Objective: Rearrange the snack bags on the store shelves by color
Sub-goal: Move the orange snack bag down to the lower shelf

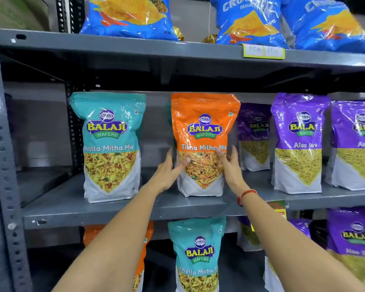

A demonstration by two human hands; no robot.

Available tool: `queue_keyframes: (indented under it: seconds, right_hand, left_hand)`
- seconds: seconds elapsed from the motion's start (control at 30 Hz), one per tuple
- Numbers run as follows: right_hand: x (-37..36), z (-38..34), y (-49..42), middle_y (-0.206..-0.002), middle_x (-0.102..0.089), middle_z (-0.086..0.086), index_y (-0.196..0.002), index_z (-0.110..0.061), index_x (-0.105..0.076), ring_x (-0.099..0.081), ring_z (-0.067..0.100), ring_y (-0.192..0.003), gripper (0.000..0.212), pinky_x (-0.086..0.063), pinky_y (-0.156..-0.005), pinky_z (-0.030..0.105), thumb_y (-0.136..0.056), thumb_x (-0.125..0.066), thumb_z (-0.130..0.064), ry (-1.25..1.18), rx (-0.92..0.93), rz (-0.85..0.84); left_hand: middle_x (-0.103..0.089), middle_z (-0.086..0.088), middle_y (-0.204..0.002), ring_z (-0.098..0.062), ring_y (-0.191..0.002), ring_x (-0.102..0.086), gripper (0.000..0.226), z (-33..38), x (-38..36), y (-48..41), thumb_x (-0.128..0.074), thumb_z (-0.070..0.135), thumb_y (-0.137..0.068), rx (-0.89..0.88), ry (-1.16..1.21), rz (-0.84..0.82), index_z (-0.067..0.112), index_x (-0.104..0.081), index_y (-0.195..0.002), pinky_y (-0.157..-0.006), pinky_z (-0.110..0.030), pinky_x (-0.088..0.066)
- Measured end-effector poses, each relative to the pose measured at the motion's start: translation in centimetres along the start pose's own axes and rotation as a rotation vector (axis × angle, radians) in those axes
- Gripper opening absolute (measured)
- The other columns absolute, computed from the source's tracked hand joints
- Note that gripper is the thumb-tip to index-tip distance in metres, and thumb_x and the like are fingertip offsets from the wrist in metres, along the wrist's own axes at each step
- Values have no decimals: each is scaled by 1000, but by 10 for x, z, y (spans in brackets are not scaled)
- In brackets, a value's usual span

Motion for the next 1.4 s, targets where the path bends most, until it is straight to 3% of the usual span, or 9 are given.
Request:
queue_keyframes:
  seconds: [0.1,0.2,0.4,0.5,0.63,0.87,1.1,1.27,1.4]
  right_hand:
    - [-6,11,0,-131,-61,3,-133,-26,-45,-59,22,-119,95,-42,-106,51,-55,-71,-73,-40,-35,-158]
    - [-3,11,9,-121,-67,0,-124,-23,-54,-64,17,-110,87,-48,-101,47,-53,-76,-68,-61,-39,-161]
    - [9,-5,44,-112,-71,-3,-114,-26,-59,-67,14,-104,73,-53,-95,43,-55,-75,-65,-45,57,-98]
    - [21,-14,73,-104,-73,-3,-106,-27,-62,-69,10,-97,58,-56,-84,34,-58,-77,-55,-78,106,-70]
    - [38,-19,121,-87,-75,-12,-93,-29,-63,-70,5,-87,40,-55,-71,19,-58,-78,-42,-91,162,-37]
    - [68,56,182,-86,-74,-22,-98,-32,-60,-68,-4,-84,50,-53,-67,12,-53,-80,-41,22,12,-62]
    - [110,150,211,-87,-75,-20,-100,-23,-60,-68,-3,-84,82,-51,-65,9,-32,-85,-60,161,-253,-184]
    - [142,197,192,-100,-70,0,-103,-14,-59,-67,10,-92,61,-50,-64,9,-52,-87,-31,296,-374,-268]
    - [161,227,172,-96,-74,-1,-99,-14,-62,-67,14,-94,77,-52,-73,19,-36,-90,-49,406,-457,-282]
  left_hand:
    - [-45,1,-145,-22,-132,-42,94,-1,-19,2,-56,77,-60,48,201,-129,35,-29,-140,-114,-45,-28]
    - [-55,2,-135,-19,-123,-51,85,-8,-26,4,-66,68,-57,58,265,-123,32,-43,-130,-110,-45,-35]
    - [-62,7,-122,-10,-110,-58,71,-1,-23,38,-76,48,-66,-8,229,-93,25,-47,-127,-85,-15,-47]
    - [-61,20,-106,11,-92,-55,62,15,-20,71,-75,46,-66,-79,199,-26,29,-48,-119,-68,1,-43]
    - [-59,31,-96,24,-84,-55,67,20,-26,113,-76,55,-50,-115,173,-23,38,-49,-109,-68,1,-43]
    - [-61,32,-94,22,-91,-55,63,-25,-85,158,-86,48,-50,-25,106,-171,41,-54,-104,-75,2,-42]
    - [-67,12,-113,-4,-109,-58,77,-96,-186,178,-79,65,-46,105,51,-288,32,-57,-112,-94,-33,-50]
    - [-66,-3,-111,-18,-103,-59,75,-120,-249,174,-82,51,-56,244,25,-270,17,-53,-117,-85,-31,-50]
    - [-67,-4,-113,-19,-105,-62,69,-129,-287,164,-84,35,-60,325,123,-250,14,-51,-117,-83,-26,-48]
Point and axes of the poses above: each hand's wrist, its own y-axis away from the middle knuckle, its own x-axis out of the back of the hand, z = x × y, the point moved 4 cm from there along -y, towards the middle knuckle
